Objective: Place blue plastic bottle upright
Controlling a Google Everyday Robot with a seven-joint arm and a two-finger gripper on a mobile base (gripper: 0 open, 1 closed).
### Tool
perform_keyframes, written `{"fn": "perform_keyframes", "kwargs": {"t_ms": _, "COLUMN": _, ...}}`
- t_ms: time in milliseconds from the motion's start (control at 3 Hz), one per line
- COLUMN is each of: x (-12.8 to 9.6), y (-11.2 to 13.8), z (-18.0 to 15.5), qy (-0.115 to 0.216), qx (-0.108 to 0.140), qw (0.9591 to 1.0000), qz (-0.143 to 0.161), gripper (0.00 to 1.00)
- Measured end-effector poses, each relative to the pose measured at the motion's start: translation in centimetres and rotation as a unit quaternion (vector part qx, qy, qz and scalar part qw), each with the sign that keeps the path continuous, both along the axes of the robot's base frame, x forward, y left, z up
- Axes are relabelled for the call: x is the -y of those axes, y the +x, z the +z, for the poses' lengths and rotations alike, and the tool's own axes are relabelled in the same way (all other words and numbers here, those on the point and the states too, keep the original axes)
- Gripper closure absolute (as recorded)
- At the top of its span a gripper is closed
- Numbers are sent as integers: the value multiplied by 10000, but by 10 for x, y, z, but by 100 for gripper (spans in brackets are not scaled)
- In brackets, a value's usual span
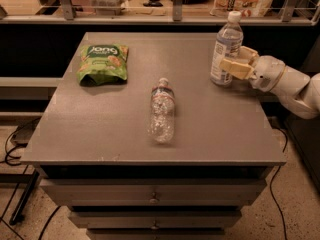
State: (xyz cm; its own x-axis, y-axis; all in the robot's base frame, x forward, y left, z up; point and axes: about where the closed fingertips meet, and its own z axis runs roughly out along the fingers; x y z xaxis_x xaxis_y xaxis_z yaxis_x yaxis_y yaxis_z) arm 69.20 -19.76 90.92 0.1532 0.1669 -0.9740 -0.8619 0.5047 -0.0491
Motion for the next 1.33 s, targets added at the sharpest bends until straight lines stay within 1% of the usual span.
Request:
{"fn": "perform_keyframes", "kwargs": {"t_ms": 333, "x": 1, "y": 0, "z": -7, "qy": 21, "qx": -37, "qw": 10000, "qz": -24, "gripper": 82}}
{"fn": "perform_keyframes", "kwargs": {"t_ms": 667, "x": 1, "y": -2, "z": -12, "qy": 34, "qx": -88, "qw": 9999, "qz": -60, "gripper": 58}}
{"fn": "perform_keyframes", "kwargs": {"t_ms": 1333, "x": 2, "y": -4, "z": -12, "qy": 35, "qx": -103, "qw": 9999, "qz": -80, "gripper": 12}}
